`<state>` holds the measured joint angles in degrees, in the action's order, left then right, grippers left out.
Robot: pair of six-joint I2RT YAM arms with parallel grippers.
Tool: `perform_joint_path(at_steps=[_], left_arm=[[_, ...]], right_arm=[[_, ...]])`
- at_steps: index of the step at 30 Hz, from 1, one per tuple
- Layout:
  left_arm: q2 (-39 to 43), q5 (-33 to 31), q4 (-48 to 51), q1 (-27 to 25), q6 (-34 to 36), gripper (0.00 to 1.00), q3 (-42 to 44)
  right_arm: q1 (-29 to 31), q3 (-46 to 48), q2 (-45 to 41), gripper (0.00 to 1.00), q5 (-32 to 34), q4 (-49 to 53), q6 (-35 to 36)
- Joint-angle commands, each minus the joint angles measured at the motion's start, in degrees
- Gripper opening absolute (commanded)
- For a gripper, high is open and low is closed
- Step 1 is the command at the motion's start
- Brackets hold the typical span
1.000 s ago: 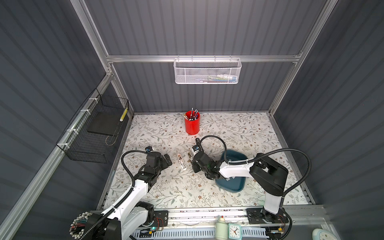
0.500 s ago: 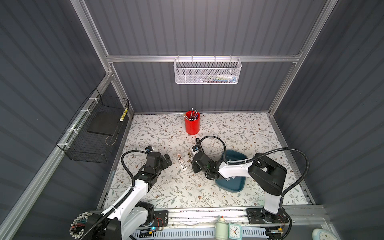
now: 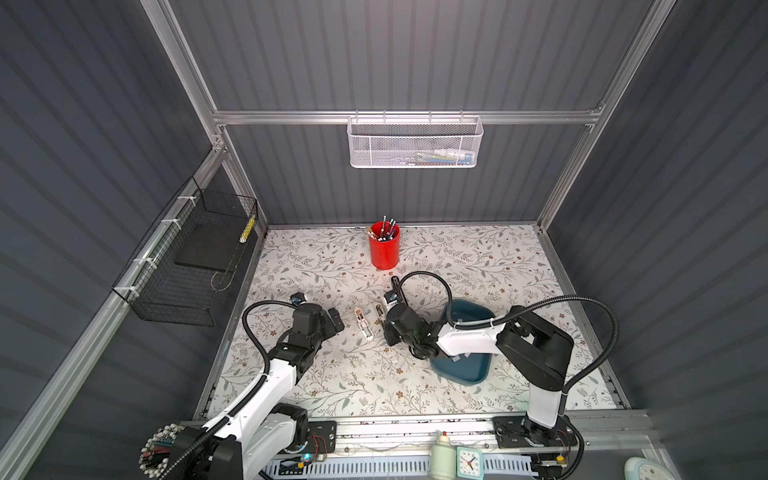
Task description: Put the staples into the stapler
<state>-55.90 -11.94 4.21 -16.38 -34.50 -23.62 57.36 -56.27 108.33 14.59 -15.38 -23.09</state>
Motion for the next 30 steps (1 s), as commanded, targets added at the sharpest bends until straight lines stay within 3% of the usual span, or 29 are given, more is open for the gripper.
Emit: perform_joint_path(at_steps=[1,30], left_arm=[[-0.3,-0.3,0.0,0.5,0.0,1.00,-0.7],[-0.5,-0.2,0.1,0.5,0.0,1.00,-0.9]], right_arm=[[-0.1,-0.3,-0.3,0.09,0.8,0.4,0.1],[-0.2,-2.3,1.7,0.10,1.3,2.5,-0.3]])
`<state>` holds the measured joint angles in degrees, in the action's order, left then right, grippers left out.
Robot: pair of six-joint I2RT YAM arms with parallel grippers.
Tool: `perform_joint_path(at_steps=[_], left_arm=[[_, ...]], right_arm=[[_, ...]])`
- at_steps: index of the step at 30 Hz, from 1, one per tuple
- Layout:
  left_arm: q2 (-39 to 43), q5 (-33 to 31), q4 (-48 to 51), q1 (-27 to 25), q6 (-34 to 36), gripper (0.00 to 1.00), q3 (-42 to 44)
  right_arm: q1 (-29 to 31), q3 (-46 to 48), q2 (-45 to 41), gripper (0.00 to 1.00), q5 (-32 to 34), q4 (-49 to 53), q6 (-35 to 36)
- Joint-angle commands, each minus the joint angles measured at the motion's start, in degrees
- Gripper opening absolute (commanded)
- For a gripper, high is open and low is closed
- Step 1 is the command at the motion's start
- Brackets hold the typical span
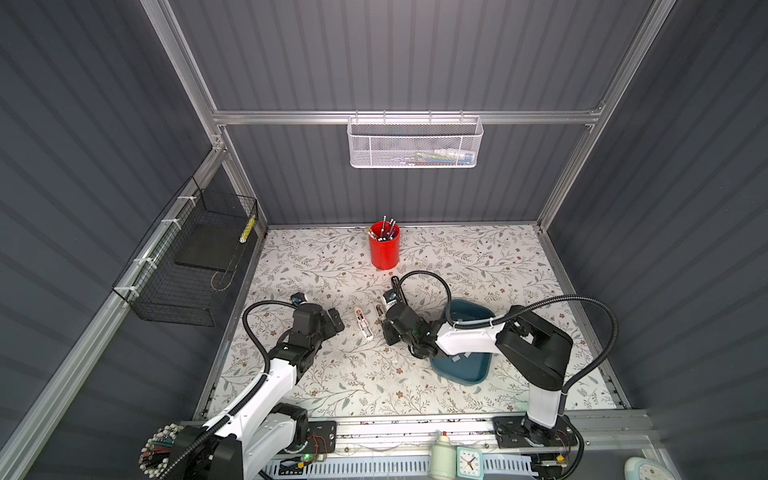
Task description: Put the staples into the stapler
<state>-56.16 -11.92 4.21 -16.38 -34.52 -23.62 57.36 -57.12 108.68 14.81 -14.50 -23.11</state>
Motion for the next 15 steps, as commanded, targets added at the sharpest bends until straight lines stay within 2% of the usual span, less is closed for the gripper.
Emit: perform_joint_path(at_steps=[1,15], left_arm=[[-0.4,-0.1,0.0,0.5,0.0,1.00,-1.0],[-0.5,-0.1,0.0,0.5,0.0,1.00,-0.9]], right_arm=[[-0.2,-1.7,1.5,0.10,1.0,1.7,-0.3],[-0.3,-2.9,2.6,0.10,1.1,3.0,-0.4]])
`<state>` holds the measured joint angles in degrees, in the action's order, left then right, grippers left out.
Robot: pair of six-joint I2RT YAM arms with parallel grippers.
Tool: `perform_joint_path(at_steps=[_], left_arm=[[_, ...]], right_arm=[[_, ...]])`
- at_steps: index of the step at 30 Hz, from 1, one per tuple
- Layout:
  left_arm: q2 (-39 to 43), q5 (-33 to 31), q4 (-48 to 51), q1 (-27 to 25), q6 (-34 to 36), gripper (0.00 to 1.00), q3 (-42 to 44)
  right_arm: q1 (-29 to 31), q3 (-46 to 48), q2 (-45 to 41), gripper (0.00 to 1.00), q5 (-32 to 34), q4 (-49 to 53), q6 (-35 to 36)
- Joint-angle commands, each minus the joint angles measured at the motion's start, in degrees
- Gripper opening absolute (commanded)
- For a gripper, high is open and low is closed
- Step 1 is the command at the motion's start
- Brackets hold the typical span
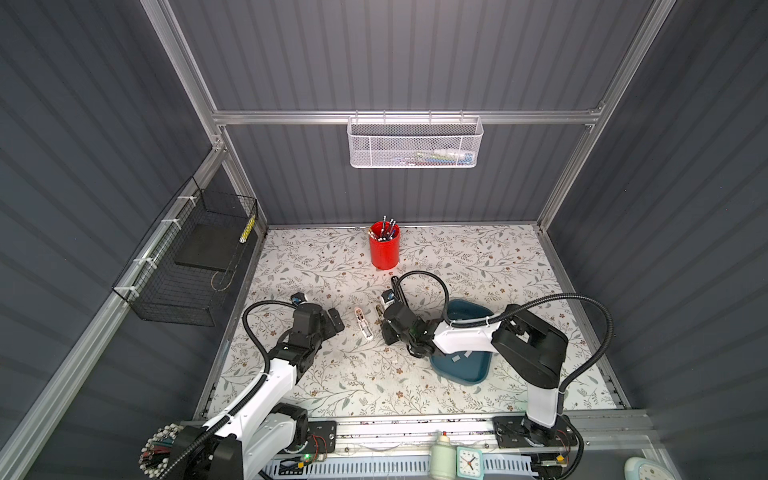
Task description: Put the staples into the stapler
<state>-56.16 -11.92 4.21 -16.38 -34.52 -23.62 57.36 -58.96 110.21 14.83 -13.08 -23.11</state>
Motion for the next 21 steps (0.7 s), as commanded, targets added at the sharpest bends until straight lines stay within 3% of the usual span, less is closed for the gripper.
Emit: perform_joint_path(at_steps=[1,11,21], left_arm=[[-0.5,-0.2,0.0,0.5,0.0,1.00,-0.9],[0.8,-0.7,0.8,0.5,0.2,1.00,-1.0],[0.4,-0.6,0.7,0.5,0.2,1.00,-1.1]], right_arm=[[-0.2,-1.0,1.0,0.10,1.1,1.5,-0.3],[-0.2,0.4,-3.8,0.09,-2.2,-1.2,6.3],[-1.6,1.4,-3.0,0.09,-3.3,-2.6,5.1]])
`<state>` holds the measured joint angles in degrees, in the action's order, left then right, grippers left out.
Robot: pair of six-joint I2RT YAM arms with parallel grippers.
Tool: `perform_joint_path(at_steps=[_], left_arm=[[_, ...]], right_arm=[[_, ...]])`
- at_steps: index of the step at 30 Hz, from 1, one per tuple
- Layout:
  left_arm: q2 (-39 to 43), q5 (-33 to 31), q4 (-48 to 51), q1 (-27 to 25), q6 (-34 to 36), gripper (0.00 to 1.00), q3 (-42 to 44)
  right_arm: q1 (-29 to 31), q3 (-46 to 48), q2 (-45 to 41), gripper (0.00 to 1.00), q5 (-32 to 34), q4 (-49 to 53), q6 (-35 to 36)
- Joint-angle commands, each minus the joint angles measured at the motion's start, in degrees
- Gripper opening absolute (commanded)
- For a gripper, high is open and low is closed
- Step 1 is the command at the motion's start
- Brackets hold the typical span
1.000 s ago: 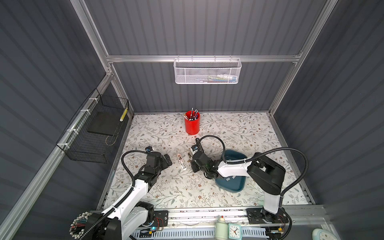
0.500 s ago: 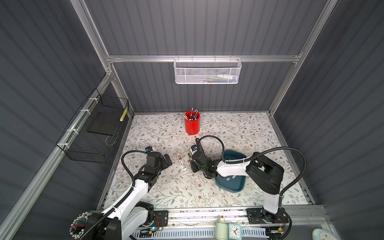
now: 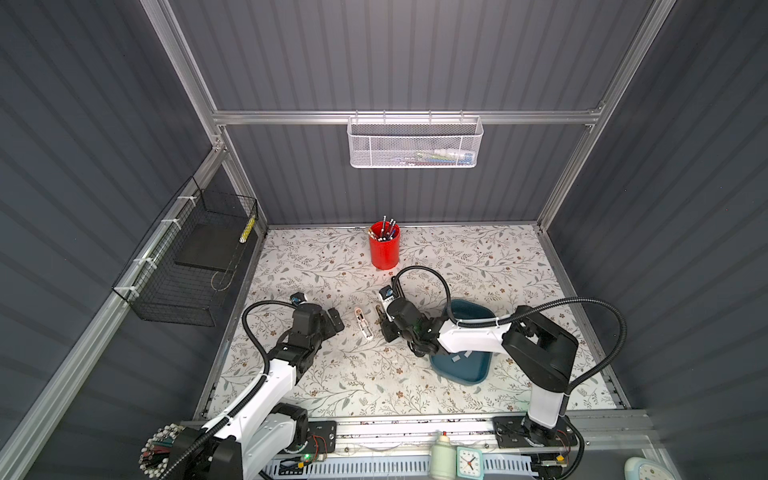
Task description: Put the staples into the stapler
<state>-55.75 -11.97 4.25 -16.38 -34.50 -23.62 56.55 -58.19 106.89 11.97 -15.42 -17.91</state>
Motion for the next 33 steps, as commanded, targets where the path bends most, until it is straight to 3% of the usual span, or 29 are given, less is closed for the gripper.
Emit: perform_joint_path(at_steps=[1,33], left_arm=[[-0.1,-0.6,0.7,0.5,0.2,1.00,-1.1],[-1.0,-1.0,0.2,0.5,0.3,1.00,-1.1]], right_arm=[[-0.9,0.8,0.3,0.09,-0.5,-0.4,-0.3],[-1.6,-0.9,3.9,0.10,-1.1,2.1,-1.2]])
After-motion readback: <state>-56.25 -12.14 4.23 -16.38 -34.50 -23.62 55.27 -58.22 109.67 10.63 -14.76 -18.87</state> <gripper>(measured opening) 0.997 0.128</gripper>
